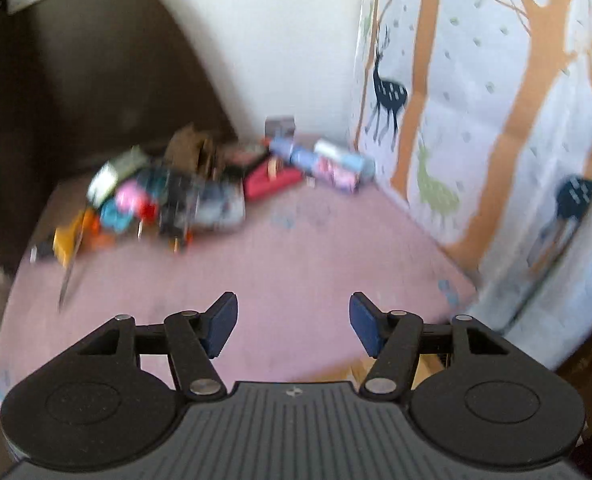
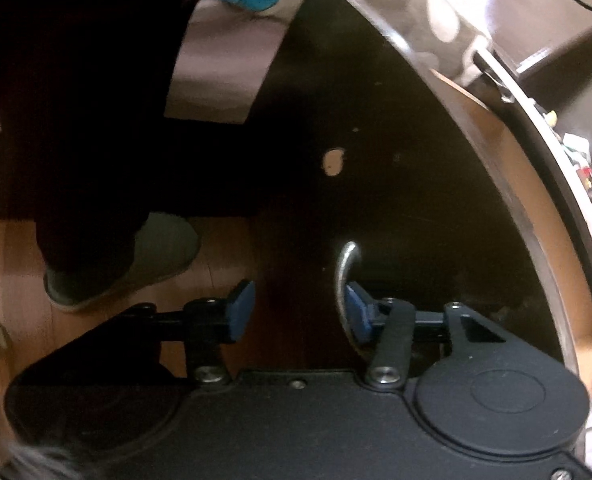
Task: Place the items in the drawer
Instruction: 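Move the left tool to the small beige round piece, then grasp the beige round piece with the left tool and carry it toward the drawer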
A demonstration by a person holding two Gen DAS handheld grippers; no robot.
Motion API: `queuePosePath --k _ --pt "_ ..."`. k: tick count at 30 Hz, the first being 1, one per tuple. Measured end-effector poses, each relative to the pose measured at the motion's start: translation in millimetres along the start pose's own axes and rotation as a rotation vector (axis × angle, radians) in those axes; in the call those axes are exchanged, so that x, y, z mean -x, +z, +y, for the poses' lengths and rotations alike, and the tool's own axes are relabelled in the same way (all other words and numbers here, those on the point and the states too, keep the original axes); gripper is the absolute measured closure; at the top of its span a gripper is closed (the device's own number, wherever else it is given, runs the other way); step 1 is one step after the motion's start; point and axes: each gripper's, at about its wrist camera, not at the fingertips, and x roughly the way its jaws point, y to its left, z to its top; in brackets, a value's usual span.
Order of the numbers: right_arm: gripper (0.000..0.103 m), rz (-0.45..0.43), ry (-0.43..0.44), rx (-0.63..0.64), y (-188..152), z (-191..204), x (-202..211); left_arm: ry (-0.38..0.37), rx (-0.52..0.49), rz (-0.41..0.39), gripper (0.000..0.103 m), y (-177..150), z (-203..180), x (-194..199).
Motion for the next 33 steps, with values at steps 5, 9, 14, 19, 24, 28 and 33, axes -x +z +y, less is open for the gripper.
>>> queuePosePath --k 5,9,14,19,24,28,33 --pt "0.068 -0.028 0.002 -0.081 0.4 -10.0 7.3 0.007 -0.069 -0.027 0.057 45.7 -6.8 -41.0" --pt "0.07 -0.034 0.003 -0.08 0.5 -9.8 8.6 0.017 -0.08 -0.033 0.06 73.4 -2.0 -80.9" --pt "0.07 -0.041 0.006 -0.069 -0.1 -9.0 8.2 0.039 -0.087 -0.023 0.065 95.0 9.1 -127.6" --pt "0.07 -0.056 0.008 -0.054 -2.5 -7.7 9.1 0.035 -0.08 -0.013 0.067 101.1 15.5 -156.8" --pt "0.069 -0.064 0.005 -0.047 -2.8 -6.2 9.0 0.037 -0.063 -0.007 0.069 106.4 19.0 -174.9" --pt "0.068 -0.066 0.007 -0.04 -2.7 -5.2 8.8 0.04 -0.05 0.0 0.069 110.2 19.9 -187.2" --pt "0.067 -0.07 0.009 -0.029 -3.5 -5.0 8.7 0.044 -0.038 0.016 0.07 113.8 22.1 -203.0"
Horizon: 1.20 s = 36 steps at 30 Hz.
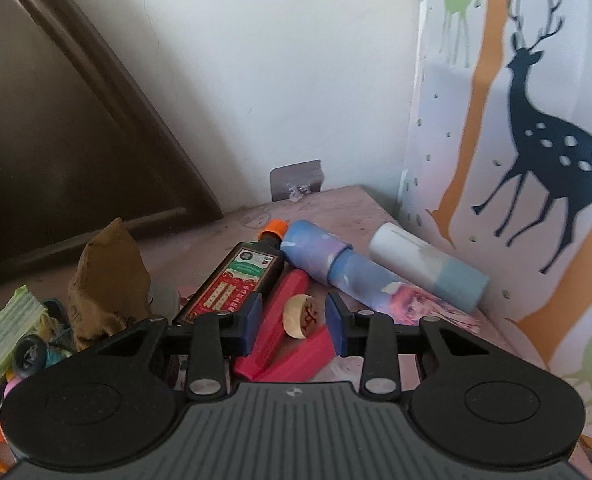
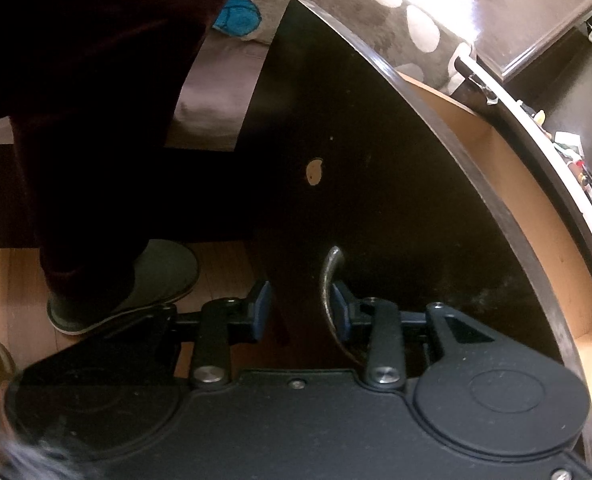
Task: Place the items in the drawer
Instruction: 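Grasp the beige round piece with the left tool and carry it toward the drawer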
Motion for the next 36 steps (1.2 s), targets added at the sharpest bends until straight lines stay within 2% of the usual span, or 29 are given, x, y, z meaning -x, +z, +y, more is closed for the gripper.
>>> queuePosePath --k 4,6,7,8,14,21,36 --pt "0.067 -0.005 0.001 0.012 -0.9 0.1 0.1 0.012 -0.017 0.02 0.073 -0.4 -3.5 -9.6" --pt "0.066 -0.007 0.002 0.018 -1.6 0.0 0.0 0.015 -0.03 0.021 0.082 0.9 -4.9 -8.9" --pt "0.065 -0.007 0.002 0.02 -1.5 0.1 -0.2 0.014 -0.031 0.019 0.091 1.9 -5.1 -7.3" --pt "0.065 -0.007 0.002 0.021 -1.4 0.1 -0.4 0.023 -0.046 0.02 0.092 2.7 -6.9 -4.3" --pt "0.064 -0.004 0.0 0.032 -0.2 0.5 -0.9 0.027 -0.06 -0.007 0.092 5.7 -8.9 25.4" --pt "0.064 0.001 0.001 0.033 -0.1 1.8 -0.3 0.031 -0.066 -0.011 0.092 0.1 -7.8 83.3" --pt "0.067 0.016 0.001 0.041 -1.0 3.4 0.1 0.081 -0.103 0.053 0.092 -52.4 -22.8 185.4"
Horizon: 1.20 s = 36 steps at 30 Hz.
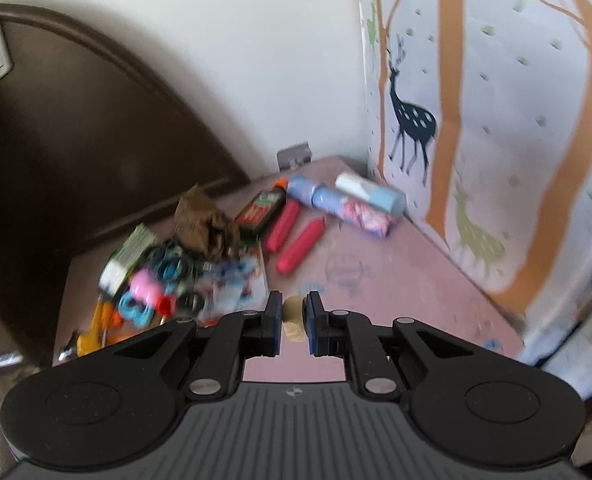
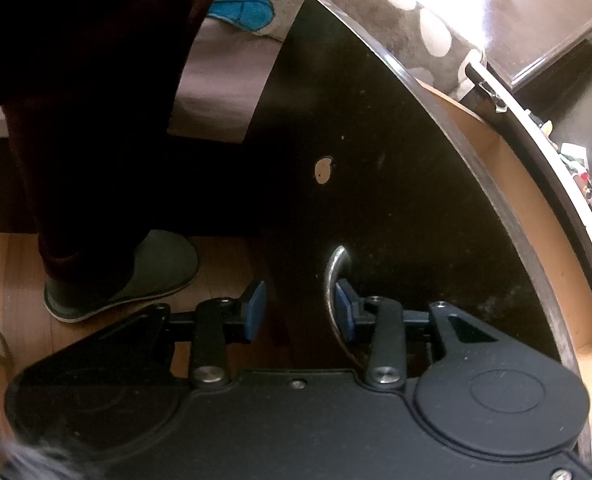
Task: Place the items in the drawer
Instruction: 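Grasp the beige round piece with the left tool and carry it toward the drawer, then lower the beige piece into the drawer and open the left tool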
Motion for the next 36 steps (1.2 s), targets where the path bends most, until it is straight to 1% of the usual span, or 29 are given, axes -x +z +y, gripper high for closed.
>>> queuePosePath --k 8,12,16,20,23,26,31,34,36 --pt "0.067 0.005 0.0 0.007 -0.7 -0.7 -0.7 0.03 -0.016 0.063 0.092 -40.6 -5.8 42.0" --pt "0.067 0.007 -0.001 0.01 -0.5 -0.5 -1.0 0.034 -0.007 0.1 0.092 -66.7 -6.4 52.1" --pt "0.067 0.01 -0.002 0.012 0.1 -0.3 -1.1 0.035 0.027 0.154 0.092 -100.3 -4.0 52.1" --pt "0.065 0.012 -0.003 0.014 0.6 -0.1 -1.2 0.034 0.077 0.237 0.092 -142.5 -2.0 39.0" --pt "0.064 0.014 -0.004 0.016 0.7 0.4 -1.4 0.029 0.119 0.317 0.092 -177.7 -1.5 20.9" --pt "0.062 0.013 -0.004 0.019 0.2 1.9 -1.4 0.02 0.159 0.388 0.092 -206.0 0.3 1.0" --pt "0.062 0.009 -0.002 0.028 -1.6 2.1 -1.2 0.027 0.186 0.467 0.092 -227.2 4.4 -26.2" --pt "0.062 0.006 -0.001 0.032 -2.0 2.5 -1.0 0.028 0.186 0.488 0.092 -229.2 6.2 -37.1" --pt "0.062 0.006 -0.001 0.033 -1.8 3.0 -1.0 0.015 0.166 0.511 0.091 -228.6 3.7 -43.8"
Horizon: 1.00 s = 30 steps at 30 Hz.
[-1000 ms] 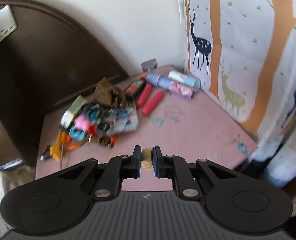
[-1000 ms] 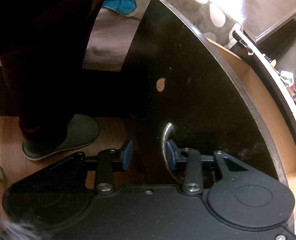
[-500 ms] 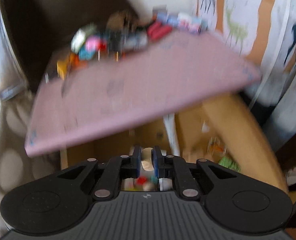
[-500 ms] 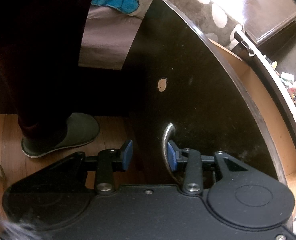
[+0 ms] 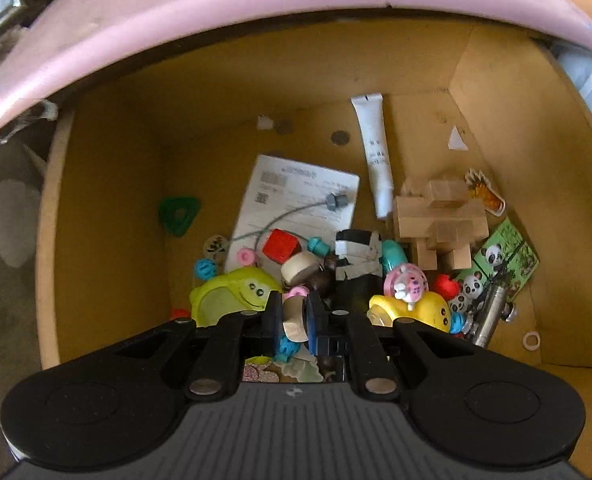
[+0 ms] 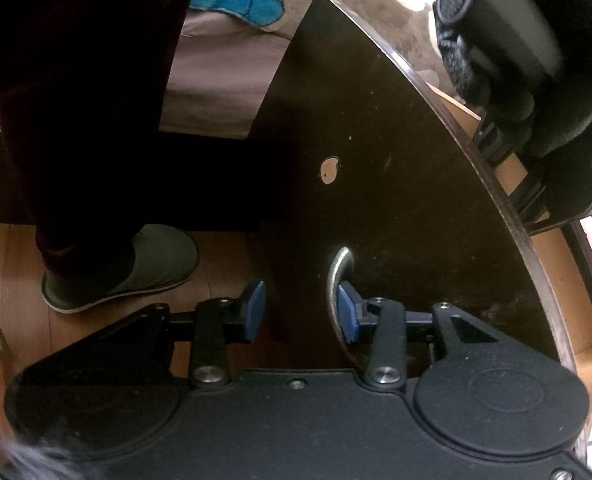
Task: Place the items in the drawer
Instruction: 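Lower the beige piece into the drawer and open the left tool, then lift the left tool up out of the drawer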
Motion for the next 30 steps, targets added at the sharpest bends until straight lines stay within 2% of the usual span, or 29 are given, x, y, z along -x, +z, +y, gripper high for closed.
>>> queuePosePath --k 1,3,4,19,30 --pt "0.062 0.0 0.0 0.0 0.2 0.1 -0.1 0.006 -0.015 0.005 0.089 1.3 -2.3 -1.3" --pt "0.062 -0.001 0.0 0.001 -0.2 0.2 0.0 0.037 -0.042 -0.015 0.061 1.9 -7.3 1.1" --pt "0.062 -0.003 0.002 0.003 -1.5 -0.2 0.6 0.037 -0.039 -0.029 0.04 2.0 -7.8 3.7" --pt "0.058 0.014 0.009 0.012 -1.8 -4.8 -0.6 0.05 0.006 -0.122 0.039 -16.3 -14.7 60.3" --pt "0.054 0.03 0.009 0.013 -2.1 -4.4 -2.9 0.06 0.035 -0.176 0.039 -32.2 -2.4 93.4"
